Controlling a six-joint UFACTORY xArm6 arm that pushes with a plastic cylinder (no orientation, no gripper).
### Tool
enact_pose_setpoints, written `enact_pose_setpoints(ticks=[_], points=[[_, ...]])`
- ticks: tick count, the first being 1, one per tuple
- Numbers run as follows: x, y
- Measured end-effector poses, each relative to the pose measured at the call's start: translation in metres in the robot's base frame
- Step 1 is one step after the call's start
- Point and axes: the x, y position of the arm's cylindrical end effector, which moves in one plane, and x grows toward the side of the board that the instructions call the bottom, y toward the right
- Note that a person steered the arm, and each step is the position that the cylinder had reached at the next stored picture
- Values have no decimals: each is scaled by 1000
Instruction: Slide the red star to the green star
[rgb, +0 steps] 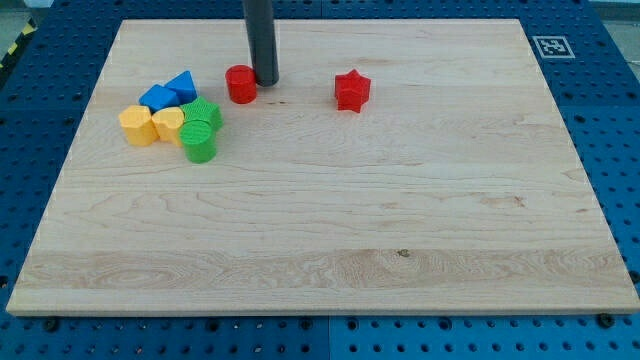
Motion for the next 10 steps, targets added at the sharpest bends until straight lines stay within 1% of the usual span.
enact_pose_setpoints(ticks=[2, 3, 4, 5, 6, 8, 10], points=[[8, -26], [2, -26], [-22, 58], [-20, 143], [5, 161], [22, 141], [48, 113]])
